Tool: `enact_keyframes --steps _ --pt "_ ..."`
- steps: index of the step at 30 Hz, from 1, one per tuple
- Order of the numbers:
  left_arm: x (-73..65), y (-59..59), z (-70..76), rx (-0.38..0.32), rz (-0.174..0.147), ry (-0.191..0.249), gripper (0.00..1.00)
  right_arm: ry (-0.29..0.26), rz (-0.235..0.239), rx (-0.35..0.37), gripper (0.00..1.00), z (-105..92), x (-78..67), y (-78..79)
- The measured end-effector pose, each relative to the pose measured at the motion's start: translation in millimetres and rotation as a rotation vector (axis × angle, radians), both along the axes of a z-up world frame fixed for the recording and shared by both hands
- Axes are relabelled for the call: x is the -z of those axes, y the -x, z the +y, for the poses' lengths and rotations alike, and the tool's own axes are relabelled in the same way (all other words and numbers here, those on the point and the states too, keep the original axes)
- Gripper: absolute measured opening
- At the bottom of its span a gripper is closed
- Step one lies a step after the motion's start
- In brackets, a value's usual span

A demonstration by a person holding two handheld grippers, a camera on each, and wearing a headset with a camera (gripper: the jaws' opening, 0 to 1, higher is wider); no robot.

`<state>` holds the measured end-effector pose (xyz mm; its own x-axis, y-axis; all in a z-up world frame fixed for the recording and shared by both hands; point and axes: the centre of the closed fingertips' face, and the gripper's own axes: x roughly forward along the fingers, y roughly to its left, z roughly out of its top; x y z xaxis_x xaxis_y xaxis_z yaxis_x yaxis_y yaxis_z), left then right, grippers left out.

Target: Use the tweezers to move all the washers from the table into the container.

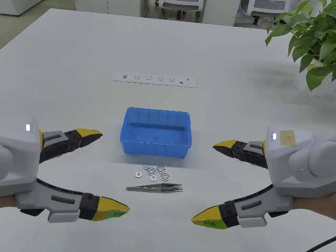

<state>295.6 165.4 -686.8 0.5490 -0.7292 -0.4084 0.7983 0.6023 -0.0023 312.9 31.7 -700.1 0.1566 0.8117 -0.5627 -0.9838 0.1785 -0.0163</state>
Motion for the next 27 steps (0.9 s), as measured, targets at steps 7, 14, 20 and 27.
enact_keyframes --steps 7,14,20,27 --pt "0.3 0.3 -0.9 0.002 0.003 -0.001 0.97 -0.005 0.004 0.001 0.93 0.9 0.4 0.4" --pt "-0.6 -2.6 -1.1 0.003 0.001 -0.004 0.97 -0.005 0.006 0.001 0.93 1.4 1.6 -0.5" --pt "1.9 -2.5 -2.5 0.007 0.011 -0.004 0.97 -0.007 0.009 0.007 0.93 -0.4 1.7 -1.5" --pt "-1.5 -5.1 -5.4 0.012 0.006 0.004 0.97 -0.004 0.006 0.015 0.93 -4.1 2.7 -1.4"
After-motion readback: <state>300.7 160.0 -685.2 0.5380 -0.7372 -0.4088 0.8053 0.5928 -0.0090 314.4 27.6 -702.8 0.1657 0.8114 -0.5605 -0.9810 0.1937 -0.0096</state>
